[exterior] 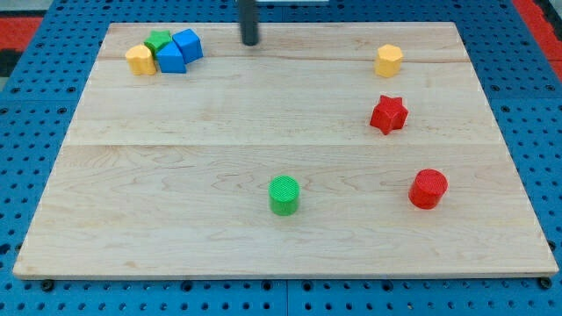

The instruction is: Keep arm on right to yellow hexagon

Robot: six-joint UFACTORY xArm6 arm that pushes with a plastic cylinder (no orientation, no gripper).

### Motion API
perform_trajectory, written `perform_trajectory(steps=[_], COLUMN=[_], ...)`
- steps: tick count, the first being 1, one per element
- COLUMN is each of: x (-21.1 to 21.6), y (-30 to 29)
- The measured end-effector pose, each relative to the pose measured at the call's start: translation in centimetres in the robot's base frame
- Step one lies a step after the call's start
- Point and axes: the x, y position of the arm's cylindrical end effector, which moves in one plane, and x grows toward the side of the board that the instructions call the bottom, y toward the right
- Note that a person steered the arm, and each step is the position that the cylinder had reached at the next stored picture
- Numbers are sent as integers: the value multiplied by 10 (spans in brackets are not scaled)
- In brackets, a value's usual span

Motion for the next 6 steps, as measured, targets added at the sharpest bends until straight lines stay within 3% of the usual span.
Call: perform_trajectory(steps=[2, 3, 4, 6], x=[0, 18, 39, 53], y=[178, 207, 215, 117])
